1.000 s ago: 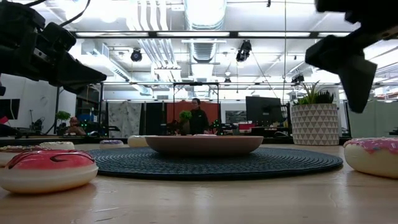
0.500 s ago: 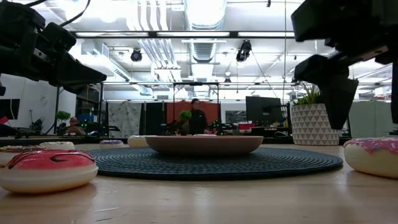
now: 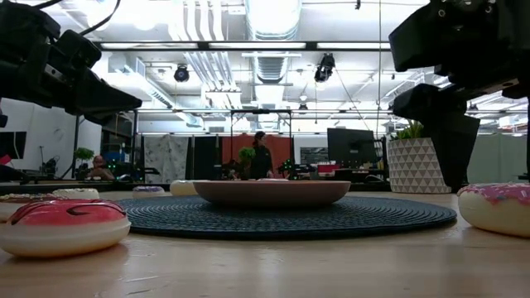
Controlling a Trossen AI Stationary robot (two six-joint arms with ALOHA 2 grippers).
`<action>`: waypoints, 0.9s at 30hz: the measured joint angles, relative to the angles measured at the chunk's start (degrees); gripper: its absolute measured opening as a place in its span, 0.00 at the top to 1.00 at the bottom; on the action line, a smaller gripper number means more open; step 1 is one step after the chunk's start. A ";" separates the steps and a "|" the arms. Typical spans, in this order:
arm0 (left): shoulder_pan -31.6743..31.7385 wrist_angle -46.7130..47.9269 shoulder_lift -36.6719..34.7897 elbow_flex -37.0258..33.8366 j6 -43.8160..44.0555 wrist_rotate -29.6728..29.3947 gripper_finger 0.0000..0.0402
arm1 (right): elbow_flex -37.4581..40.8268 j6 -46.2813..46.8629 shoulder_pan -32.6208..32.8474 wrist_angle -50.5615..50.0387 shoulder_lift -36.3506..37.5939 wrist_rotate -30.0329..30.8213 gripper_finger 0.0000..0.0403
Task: Pick & Place donuts
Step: Put the large pink donut on the gray plate
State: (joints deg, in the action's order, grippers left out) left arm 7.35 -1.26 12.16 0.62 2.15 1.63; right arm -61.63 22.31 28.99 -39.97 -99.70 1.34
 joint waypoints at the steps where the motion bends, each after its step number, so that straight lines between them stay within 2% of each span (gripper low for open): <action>1: -0.01 0.00 0.00 -0.02 0.01 0.00 1.00 | 0.00 0.00 0.00 0.00 -0.12 0.03 0.22; 19: -0.02 0.02 0.00 -0.01 0.02 0.00 1.00 | 0.00 0.01 0.09 0.66 -3.17 0.14 0.24; 27: 0.00 0.02 0.00 0.00 0.02 0.00 1.00 | 0.00 0.02 0.09 0.66 -3.18 0.02 0.29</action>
State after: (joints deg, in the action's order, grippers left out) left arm 7.35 -1.23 12.16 0.62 2.17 1.63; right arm -61.63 22.33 29.08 -39.31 -102.88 1.36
